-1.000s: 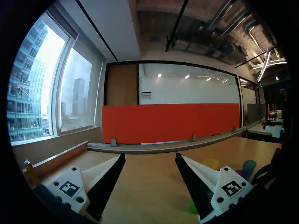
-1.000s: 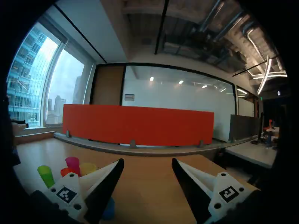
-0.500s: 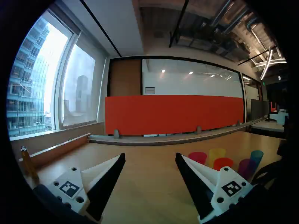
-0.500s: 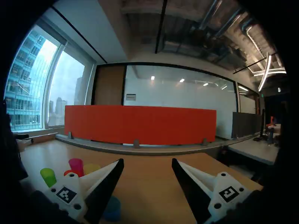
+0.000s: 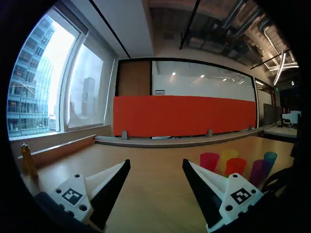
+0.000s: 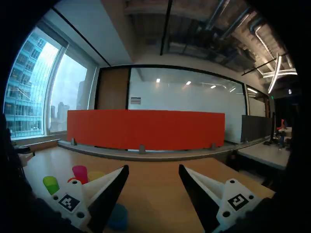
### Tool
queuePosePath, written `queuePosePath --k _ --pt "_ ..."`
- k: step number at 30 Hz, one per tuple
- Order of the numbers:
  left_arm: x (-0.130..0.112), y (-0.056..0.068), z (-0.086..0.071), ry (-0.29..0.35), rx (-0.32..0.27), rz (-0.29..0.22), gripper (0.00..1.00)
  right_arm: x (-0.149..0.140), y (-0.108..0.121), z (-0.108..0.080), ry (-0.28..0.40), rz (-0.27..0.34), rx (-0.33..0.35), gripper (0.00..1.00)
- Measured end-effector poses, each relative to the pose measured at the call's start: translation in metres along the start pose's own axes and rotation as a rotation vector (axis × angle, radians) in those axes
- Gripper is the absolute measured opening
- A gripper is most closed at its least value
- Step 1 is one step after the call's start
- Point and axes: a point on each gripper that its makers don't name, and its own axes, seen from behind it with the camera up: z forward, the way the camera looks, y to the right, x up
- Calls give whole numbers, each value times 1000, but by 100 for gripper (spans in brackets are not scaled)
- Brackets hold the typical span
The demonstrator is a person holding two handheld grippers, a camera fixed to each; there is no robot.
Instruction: Pour water
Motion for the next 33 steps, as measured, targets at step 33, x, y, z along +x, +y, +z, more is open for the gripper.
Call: queuePosePath --k 33 --pt "-17 1 5 -25 -6 5 100 0 13 -5 -2 1 -21 99"
